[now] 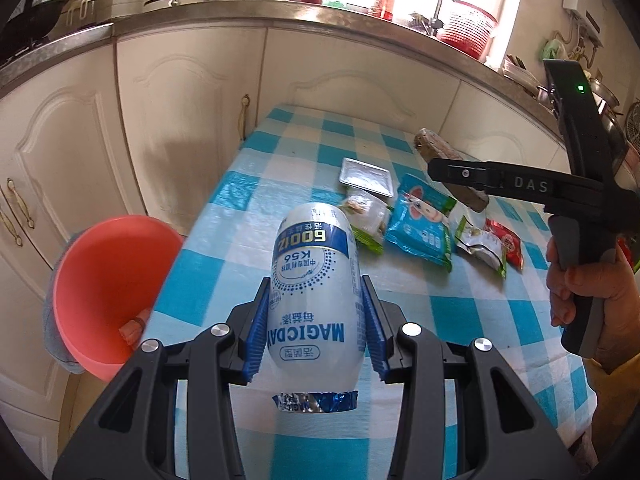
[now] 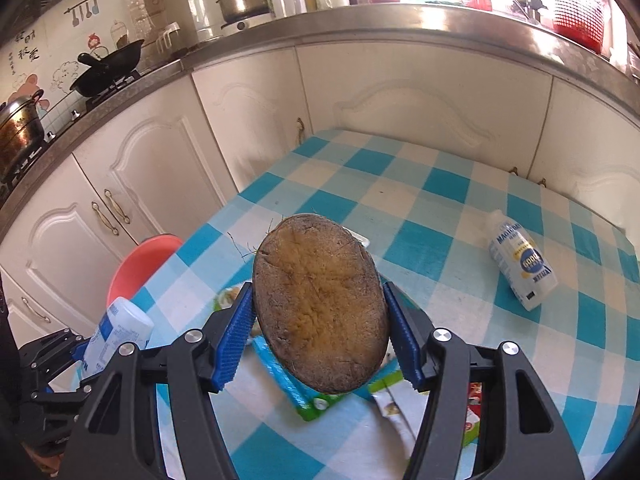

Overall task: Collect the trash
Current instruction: 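Carry bottle and lid to the red bucket and open both tools to drop them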

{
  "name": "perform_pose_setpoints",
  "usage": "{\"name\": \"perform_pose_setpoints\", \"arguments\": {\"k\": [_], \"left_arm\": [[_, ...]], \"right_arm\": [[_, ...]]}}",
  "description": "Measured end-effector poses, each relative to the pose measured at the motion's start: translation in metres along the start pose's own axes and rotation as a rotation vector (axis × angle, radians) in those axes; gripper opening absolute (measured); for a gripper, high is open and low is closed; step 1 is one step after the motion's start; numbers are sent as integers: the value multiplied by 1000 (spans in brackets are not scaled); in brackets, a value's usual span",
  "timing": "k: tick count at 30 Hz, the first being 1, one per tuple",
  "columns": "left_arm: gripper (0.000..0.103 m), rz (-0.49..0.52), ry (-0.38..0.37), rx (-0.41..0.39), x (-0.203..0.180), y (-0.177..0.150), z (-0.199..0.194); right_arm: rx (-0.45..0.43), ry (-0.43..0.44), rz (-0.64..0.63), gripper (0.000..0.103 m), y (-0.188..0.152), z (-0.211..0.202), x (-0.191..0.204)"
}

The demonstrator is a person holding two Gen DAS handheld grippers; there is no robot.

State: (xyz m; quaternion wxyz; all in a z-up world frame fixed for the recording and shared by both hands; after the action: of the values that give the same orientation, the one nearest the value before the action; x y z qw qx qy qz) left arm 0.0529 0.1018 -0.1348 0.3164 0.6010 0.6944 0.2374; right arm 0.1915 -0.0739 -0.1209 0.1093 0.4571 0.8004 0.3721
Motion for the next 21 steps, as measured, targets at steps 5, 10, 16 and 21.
{"name": "perform_pose_setpoints", "arguments": {"k": [5, 10, 16, 21], "left_arm": [[44, -29, 40, -21, 20, 3, -6], [44, -60, 107, -43, 48, 6, -10], [44, -112, 221, -47, 95, 9, -9], [44, -156, 297, -34, 129, 8, -1]], "right_arm": [[-5, 32, -24, 63, 6, 0, 23], [1, 74, -48, 63, 13, 6, 50], [22, 150, -78, 63, 21, 23, 92], [67, 214, -131, 63, 26, 45, 136]]}}
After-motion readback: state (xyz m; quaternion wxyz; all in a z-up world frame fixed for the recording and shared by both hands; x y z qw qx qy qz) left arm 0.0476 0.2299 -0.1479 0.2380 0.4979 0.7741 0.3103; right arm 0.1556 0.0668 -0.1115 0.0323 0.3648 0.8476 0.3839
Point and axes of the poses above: each gripper's, at about its wrist camera, not at the fingertips, and z roughly the way its jaws point, x to its left, y to its top, the point moved 1 cm from there along z, roughly the way its jaws point, and after that the axes turned 1 degree about -x, right-handed, at the moved point
